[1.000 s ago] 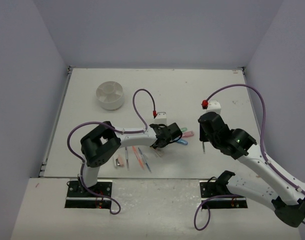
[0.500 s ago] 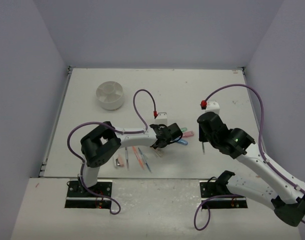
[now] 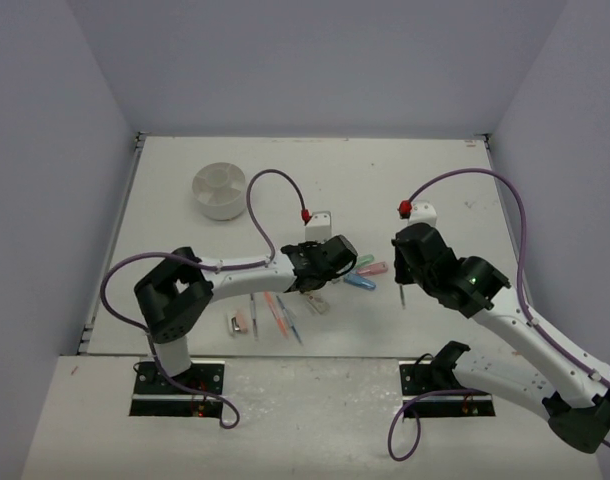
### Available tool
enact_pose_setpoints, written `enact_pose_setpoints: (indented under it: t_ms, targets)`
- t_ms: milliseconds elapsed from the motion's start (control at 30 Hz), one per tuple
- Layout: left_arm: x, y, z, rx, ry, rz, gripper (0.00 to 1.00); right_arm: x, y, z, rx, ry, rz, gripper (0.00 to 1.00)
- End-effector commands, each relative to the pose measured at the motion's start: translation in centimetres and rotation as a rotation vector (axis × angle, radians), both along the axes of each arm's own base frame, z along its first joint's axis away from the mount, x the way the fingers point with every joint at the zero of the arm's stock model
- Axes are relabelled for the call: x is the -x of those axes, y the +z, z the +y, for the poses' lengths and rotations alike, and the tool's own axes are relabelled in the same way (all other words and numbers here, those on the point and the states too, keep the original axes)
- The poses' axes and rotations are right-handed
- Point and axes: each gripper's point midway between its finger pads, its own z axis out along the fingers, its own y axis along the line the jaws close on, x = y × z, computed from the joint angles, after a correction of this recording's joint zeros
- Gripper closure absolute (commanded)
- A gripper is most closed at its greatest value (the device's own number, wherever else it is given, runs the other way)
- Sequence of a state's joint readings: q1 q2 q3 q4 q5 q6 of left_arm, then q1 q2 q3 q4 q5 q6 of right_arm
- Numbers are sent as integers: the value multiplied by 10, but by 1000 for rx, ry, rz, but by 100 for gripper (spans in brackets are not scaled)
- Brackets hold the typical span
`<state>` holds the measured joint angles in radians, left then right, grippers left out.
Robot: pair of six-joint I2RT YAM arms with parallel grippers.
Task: Sort the stationery into containers
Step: Pick up the pen cap from the center of the board.
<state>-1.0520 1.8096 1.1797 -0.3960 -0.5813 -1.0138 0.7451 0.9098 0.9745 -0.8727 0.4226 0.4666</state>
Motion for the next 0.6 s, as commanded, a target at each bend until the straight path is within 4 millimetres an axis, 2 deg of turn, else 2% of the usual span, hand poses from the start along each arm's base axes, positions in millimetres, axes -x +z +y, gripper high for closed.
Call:
enact_pose_setpoints:
  t_ms: [0, 133, 200, 267, 300, 367, 433, 467, 500, 533, 567]
  targets:
    - [-24, 85, -4, 115, -13, -203, 100, -2, 12, 12, -65, 48, -37, 100]
    - [-26, 132, 9, 139, -30, -300, 100, 3, 23, 36, -180, 160, -64, 100]
    - [-26, 168, 24, 201, -21, -369, 100, 15, 36, 61, -302, 298, -88, 100]
    - [-29, 185, 35, 239, -33, -419, 100, 24, 41, 78, -398, 393, -123, 100]
    - [-29, 196, 41, 274, -34, -441, 100, 28, 54, 91, -479, 460, -175, 100]
    - [-28, 221, 61, 361, -16, -485, 100, 43, 61, 116, -628, 600, -218, 100]
    - [-21, 244, 75, 459, -17, -536, 100, 56, 67, 132, -758, 697, -246, 100]
    - [-12, 253, 84, 511, -36, -560, 100, 68, 71, 139, -810, 776, -241, 100]
    - [-3, 277, 87, 597, -60, -615, 100, 71, 76, 145, -858, 805, -249, 100]
    - [5, 293, 90, 657, -84, -655, 100, 75, 79, 149, -894, 830, -249, 100]
    - [11, 300, 92, 696, -109, -679, 100, 78, 82, 152, -921, 854, -243, 100]
